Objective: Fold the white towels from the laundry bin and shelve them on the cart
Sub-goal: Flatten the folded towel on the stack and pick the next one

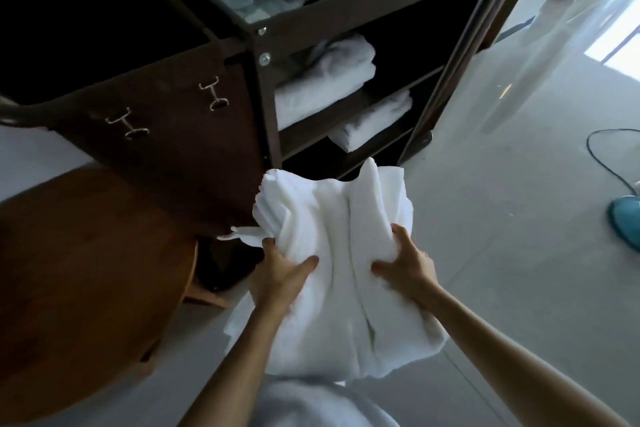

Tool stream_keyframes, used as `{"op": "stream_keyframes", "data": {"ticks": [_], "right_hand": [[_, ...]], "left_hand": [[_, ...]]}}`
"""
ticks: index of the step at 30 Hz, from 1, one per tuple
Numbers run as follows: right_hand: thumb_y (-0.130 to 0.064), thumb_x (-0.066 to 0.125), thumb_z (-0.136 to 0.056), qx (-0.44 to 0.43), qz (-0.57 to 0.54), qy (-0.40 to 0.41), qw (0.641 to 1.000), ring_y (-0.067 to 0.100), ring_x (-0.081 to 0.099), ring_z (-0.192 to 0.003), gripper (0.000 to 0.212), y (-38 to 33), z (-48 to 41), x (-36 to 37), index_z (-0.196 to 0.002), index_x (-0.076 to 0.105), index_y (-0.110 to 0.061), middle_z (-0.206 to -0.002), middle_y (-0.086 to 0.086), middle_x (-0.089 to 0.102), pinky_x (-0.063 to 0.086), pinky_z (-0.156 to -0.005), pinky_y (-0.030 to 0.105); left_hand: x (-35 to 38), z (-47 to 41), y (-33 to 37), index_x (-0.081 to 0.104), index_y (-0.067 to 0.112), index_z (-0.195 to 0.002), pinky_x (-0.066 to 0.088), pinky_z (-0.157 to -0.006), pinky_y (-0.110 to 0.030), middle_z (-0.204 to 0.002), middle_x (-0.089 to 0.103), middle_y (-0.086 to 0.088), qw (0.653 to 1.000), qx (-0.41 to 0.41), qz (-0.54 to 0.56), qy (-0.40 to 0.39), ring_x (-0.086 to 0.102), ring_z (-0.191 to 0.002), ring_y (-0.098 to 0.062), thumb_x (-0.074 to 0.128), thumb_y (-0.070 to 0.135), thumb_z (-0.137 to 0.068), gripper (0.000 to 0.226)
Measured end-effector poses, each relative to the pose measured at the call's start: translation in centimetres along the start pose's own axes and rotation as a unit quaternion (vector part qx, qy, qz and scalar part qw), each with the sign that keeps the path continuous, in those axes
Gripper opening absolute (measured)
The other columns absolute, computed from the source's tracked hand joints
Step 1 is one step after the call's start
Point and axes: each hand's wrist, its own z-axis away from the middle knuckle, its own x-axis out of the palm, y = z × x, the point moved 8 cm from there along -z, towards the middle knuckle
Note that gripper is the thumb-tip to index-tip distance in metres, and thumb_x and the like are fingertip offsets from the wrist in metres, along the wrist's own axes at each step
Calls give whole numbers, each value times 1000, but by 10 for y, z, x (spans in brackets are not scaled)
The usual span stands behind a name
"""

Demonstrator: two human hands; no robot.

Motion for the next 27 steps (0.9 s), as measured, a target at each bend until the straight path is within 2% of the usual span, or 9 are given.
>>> {"op": "stream_keyframes", "data": {"ticks": [5, 10, 18, 23, 27], "right_hand": [[-29, 69, -73, 3, -5, 41, 999, 27, 60, -82, 67, 4, -51, -64, -129, 35, -42, -90, 1, 60, 50, -76, 29], [-31, 70, -71, 9, -19, 48, 999, 26, 63, -74, 67, 11, -94, -102, -126, 35, -45, -80, -3, 59, 51, -72, 28], [-34, 69, -70, -34, 18, -32, 999, 26, 66, -71, 65, 16, -173, -133, -123, 33, -45, -78, -5, 59, 56, -72, 34], [-35, 68, -72, -76, 75, -67, 992, 28, 65, -76, 70, 16, -220, -173, -130, 30, -42, -84, 1, 59, 55, -76, 36], [-36, 68, -73, -92, 86, -60, 990, 29, 65, -78, 72, 19, -247, -216, -133, 30, -41, -81, 0, 56, 54, -77, 34]], "left_hand": [[38, -33, 71, 41, 15, -120, 39, -69, -28, -104, 61, -3, 1000, 20, -8, -18, 61, -93, -30, 74, 45, -71, 66], [63, -56, 122, 39, 16, -124, 40, -70, -27, -110, 62, -4, 999, 23, -14, -21, 61, -97, -30, 74, 46, -71, 70], [105, -71, 156, 37, 17, -129, 42, -71, -29, -112, 63, -7, 998, -48, 4, 40, 60, -101, -31, 74, 47, -70, 76], [141, -64, 186, 40, 16, -123, 41, -70, -29, -108, 63, -5, 992, -89, 29, 85, 61, -97, -30, 74, 46, -71, 68], [166, -63, 226, 41, 17, -116, 38, -69, -29, -104, 63, -4, 990, -94, 46, 92, 61, -95, -30, 73, 45, -72, 62]]}}
